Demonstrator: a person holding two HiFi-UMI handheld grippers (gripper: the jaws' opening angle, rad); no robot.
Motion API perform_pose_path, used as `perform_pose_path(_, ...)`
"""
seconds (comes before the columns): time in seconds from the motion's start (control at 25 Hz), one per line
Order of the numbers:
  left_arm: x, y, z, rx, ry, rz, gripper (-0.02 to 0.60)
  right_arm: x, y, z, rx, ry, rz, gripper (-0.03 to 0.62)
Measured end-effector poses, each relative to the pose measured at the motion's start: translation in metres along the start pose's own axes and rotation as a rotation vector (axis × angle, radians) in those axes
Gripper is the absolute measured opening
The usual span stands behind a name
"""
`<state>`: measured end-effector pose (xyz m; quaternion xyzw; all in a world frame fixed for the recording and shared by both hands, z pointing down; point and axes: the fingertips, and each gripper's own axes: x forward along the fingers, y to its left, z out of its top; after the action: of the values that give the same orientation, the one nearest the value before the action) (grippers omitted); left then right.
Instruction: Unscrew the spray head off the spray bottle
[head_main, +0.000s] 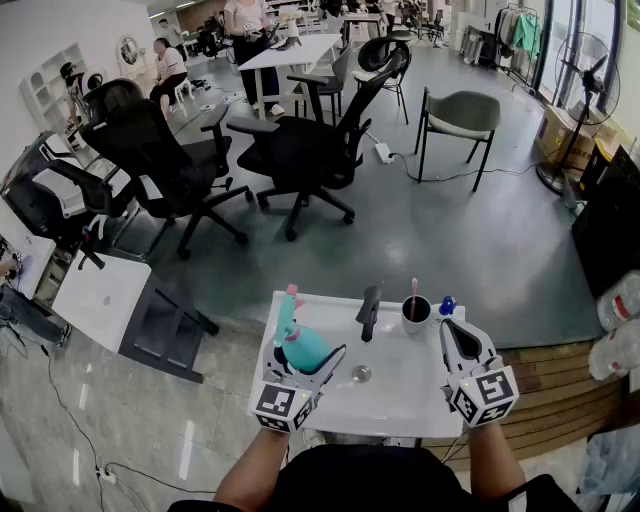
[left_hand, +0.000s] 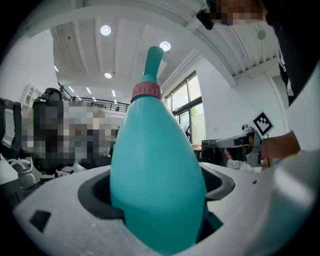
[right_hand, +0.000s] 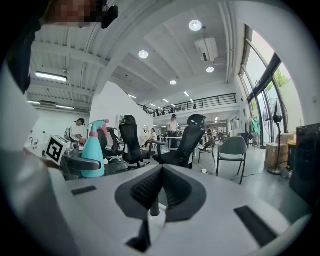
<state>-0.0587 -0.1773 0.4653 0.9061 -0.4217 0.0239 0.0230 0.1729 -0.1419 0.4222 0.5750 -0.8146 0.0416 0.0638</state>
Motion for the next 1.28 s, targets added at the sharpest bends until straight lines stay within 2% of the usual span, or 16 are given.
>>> perform_pose_path(0.44,0.005,-0.001,0.005,0.042,0.004,-0.019,0.456,0.003,-0.002,0.003,-0.004,-0.012,-0.014,0.005)
perform_pose_path(0.68,0.007,-0.004,0.007,0.049,0.008,-0.024,0.456,0.002,-0.006,0.000,0.055,-0.036,-0.012,0.005)
perform_pose_path(1.0,0.004,-0.010,0.003,0.056,0.027,-0.036,0.456,0.006,0.013,-0.003,0.068,-0.030,0.086,0.008)
perform_pose_path(1.08,0.003,-0.012,0.002,0.058,0.032,-0.043,0.456,0.009,0.022,-0.002,0.065,-0.021,0.127,0.060)
perform_pose_path(1.28,0.002,-0.016,0.000,0.058,0.040,-0.054,0.456,0.014,0.044,0.003,0.036,-0.017,0.200,0.087)
